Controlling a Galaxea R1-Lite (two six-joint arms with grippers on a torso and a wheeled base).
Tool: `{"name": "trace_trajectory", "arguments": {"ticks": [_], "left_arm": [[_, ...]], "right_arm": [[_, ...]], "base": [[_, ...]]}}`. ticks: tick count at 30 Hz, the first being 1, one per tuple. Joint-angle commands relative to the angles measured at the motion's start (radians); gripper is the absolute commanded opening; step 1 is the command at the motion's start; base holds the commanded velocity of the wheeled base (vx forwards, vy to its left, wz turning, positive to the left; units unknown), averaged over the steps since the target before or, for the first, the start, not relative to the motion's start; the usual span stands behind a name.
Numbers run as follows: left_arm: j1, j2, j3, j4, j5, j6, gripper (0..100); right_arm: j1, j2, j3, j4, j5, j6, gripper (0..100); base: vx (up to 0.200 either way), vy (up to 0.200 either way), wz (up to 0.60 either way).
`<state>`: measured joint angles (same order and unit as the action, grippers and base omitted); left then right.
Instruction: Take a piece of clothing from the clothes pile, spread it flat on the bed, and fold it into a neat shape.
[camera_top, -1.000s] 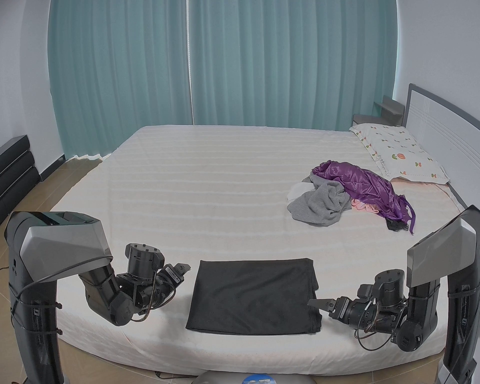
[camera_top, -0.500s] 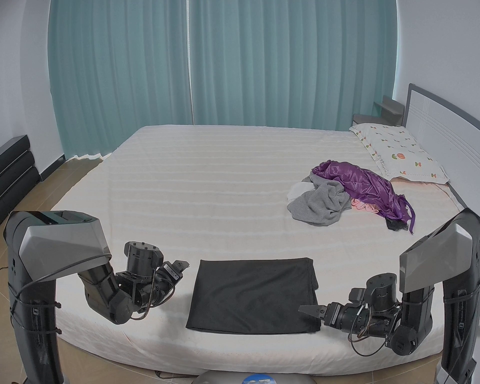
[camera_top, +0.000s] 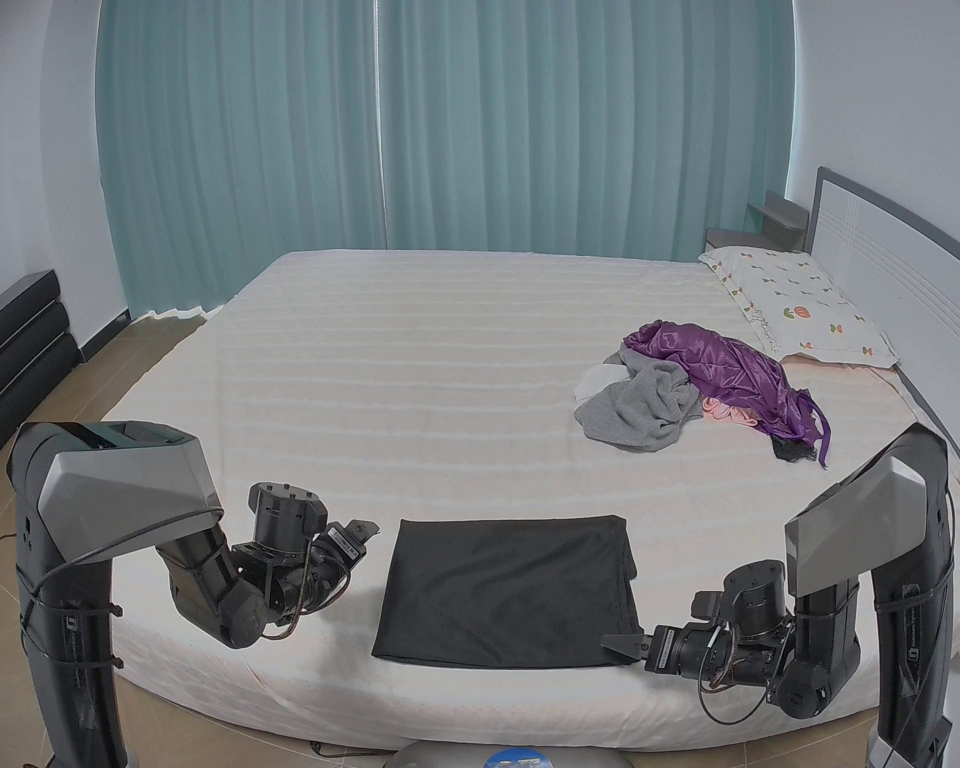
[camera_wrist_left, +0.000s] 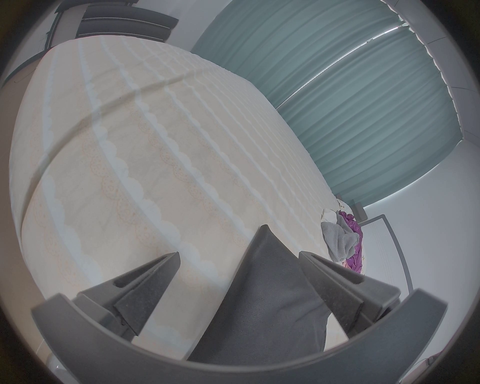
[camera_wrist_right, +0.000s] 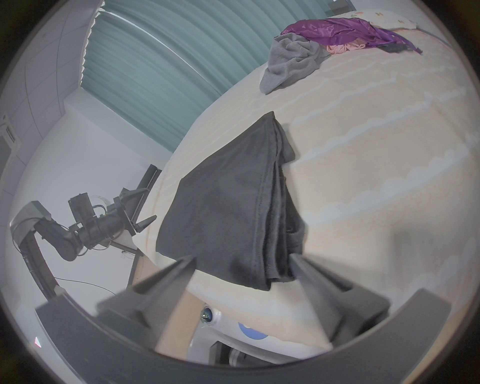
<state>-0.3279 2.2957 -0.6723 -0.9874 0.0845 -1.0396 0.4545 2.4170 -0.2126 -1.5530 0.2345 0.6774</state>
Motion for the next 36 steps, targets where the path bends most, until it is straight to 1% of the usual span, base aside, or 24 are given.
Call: {"name": "trace_trajectory", "arguments": {"ticks": [1, 2, 6, 26, 27, 32, 36], "left_arm": [[0.001, 0.001, 0.000, 0.000, 0.000, 0.000, 100], [0.000, 0.002, 0.000, 0.000, 0.000, 0.000, 100], [0.001, 0.002, 0.000, 0.000, 0.000, 0.000, 100], [0.001, 0.002, 0.000, 0.000, 0.000, 0.000, 100], [0.001, 0.002, 0.000, 0.000, 0.000, 0.000, 100], [0.001, 0.001, 0.000, 0.000, 0.000, 0.000, 100], [0.000, 0.001, 0.002, 0.000, 0.001, 0.000, 100]], "right_arm": [[0.000, 0.008, 0.016, -0.015, -0.012, -0.010, 0], [0.000, 0.014, 0.027, -0.015, -0.037, -0.030, 0], [-0.008, 0.016, 0.041, -0.013, -0.050, -0.072, 0], [-0.030, 0.013, 0.062, -0.013, -0.052, -0.081, 0], [-0.030, 0.013, 0.064, -0.013, -0.052, -0.081, 100], [-0.043, 0.007, 0.064, -0.015, -0.050, -0.085, 100], [-0.074, -0.007, 0.045, -0.015, -0.043, -0.078, 100]], "base": [[0.000, 0.000, 0.00], [0.000, 0.000, 0.00], [0.000, 0.000, 0.00], [0.000, 0.000, 0.00], [0.000, 0.000, 0.00], [0.000, 0.000, 0.00], [0.000, 0.000, 0.00]]}}
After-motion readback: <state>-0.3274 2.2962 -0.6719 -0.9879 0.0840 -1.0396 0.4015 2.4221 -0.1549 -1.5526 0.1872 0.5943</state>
